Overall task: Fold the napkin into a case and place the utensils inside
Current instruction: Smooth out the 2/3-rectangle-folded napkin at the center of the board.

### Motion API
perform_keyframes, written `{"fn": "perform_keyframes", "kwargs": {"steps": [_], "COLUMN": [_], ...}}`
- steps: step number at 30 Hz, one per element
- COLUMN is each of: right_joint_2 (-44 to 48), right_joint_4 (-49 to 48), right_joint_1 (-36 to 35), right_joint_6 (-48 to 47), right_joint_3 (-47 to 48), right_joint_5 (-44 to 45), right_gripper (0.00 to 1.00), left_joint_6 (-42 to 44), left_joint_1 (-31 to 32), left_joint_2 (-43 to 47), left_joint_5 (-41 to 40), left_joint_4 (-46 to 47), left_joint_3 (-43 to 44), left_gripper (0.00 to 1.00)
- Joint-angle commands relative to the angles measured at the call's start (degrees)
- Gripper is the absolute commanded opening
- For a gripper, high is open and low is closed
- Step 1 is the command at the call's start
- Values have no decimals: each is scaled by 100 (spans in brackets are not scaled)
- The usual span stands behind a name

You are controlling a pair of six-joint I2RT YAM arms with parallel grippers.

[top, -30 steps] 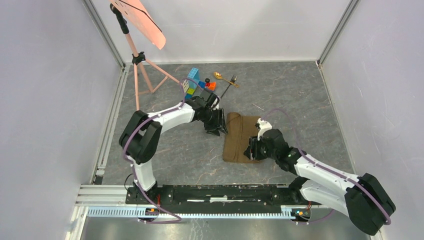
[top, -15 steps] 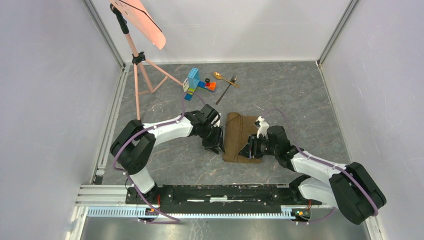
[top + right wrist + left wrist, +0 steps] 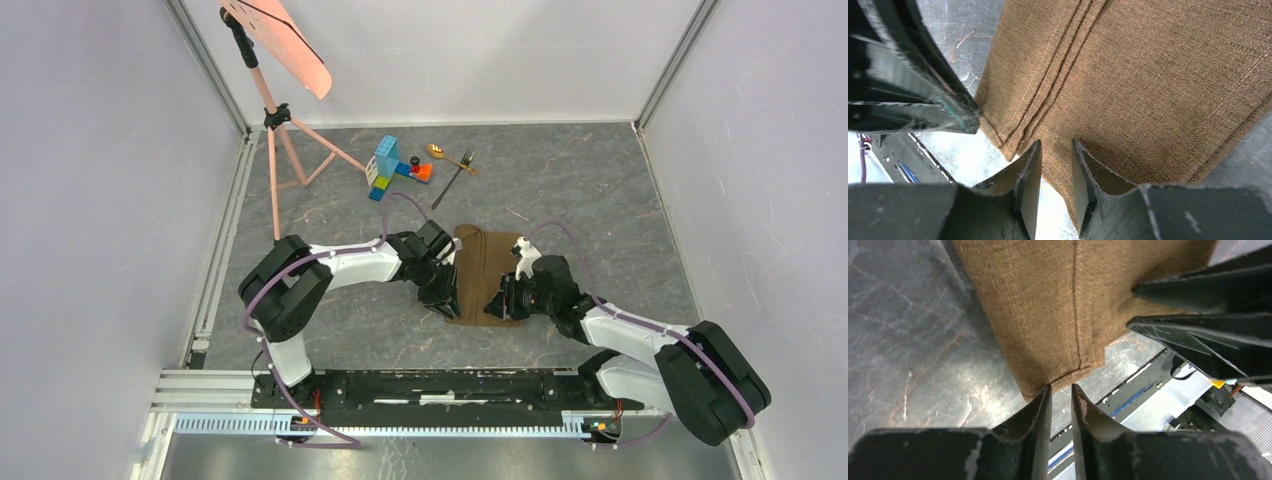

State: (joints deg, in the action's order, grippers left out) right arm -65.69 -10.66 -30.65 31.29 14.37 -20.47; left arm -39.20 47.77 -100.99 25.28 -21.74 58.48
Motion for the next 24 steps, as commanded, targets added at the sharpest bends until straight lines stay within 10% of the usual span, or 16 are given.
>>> {"fn": "perform_keyframes", "kwargs": {"steps": [1,14,24], "right_joint_2": [-31,511,885], "right_joint_4": [-56,1431,2310], "right_joint_1": [-80,-220,1069], "right_joint_6": [-104,-665,-1218], "right_joint_3": [-99,603,889], "right_joint_5": [267,1042,603], "right_gripper": [34,41,71], "left_joint_6": [-331,-15,537], "left_joint_1": [101,329,329], "left_joint_2": [-388,-256,468], "left_joint_5": [260,-851,-985], "left_joint_4": [488,-314,-1066], "left_joint_3": [138,219,1013], "left_gripper": [26,27,64]}}
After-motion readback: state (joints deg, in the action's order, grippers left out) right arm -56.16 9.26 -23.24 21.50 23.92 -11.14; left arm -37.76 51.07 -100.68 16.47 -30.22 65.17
